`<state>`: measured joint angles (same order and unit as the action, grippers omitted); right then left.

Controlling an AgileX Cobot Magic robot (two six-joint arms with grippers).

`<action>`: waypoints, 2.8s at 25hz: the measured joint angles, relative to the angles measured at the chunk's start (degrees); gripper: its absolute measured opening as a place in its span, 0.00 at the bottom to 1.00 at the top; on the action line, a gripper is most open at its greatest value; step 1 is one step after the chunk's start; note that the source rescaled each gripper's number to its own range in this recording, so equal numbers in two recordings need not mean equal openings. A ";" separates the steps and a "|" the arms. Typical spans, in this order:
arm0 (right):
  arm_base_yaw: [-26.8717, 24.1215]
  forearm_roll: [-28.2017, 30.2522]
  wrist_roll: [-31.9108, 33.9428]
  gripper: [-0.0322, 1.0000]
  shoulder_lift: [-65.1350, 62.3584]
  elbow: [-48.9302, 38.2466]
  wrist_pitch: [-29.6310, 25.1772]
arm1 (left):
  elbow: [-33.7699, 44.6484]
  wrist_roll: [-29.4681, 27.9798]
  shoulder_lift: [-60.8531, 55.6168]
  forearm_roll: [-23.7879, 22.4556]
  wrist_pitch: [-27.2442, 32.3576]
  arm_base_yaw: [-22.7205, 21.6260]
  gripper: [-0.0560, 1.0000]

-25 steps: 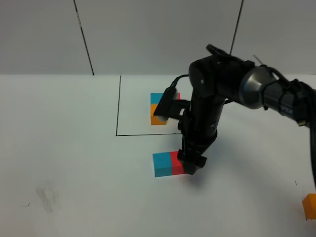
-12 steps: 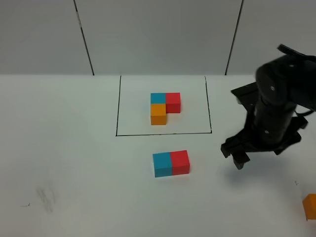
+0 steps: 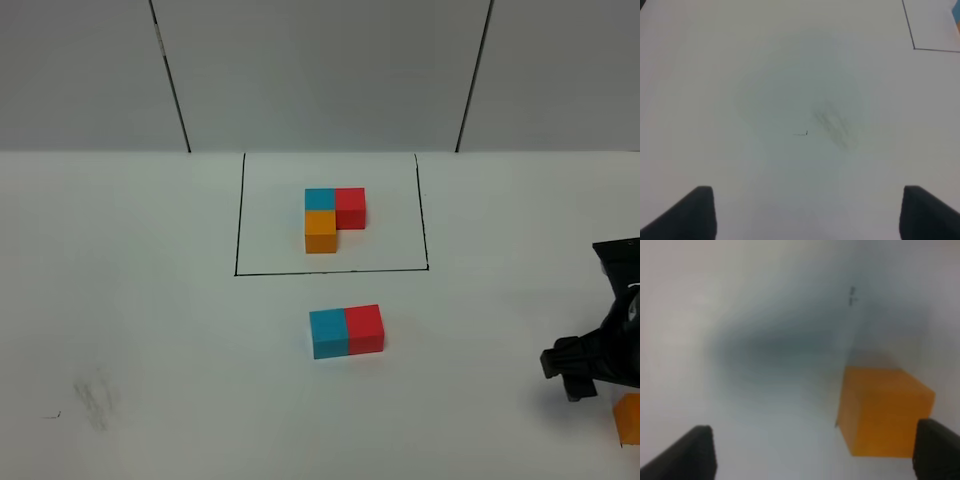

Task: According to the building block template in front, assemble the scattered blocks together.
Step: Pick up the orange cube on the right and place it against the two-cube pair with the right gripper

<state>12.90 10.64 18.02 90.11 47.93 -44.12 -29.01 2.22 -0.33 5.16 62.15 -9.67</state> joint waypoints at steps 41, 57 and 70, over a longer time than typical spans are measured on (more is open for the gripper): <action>-12.17 -0.24 -0.64 0.70 5.09 -10.34 17.11 | 0.00 0.00 0.00 0.00 0.00 0.00 0.67; -12.17 -0.35 -3.48 0.04 7.36 -10.49 19.10 | 0.00 0.00 0.00 0.00 0.00 0.00 0.67; -0.68 -16.30 -3.72 0.04 -10.50 -4.02 5.35 | 0.00 0.00 0.00 0.00 0.00 0.00 0.67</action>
<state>12.22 -5.66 14.31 79.61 43.91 -38.77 -29.01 2.22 -0.33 5.16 62.15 -9.67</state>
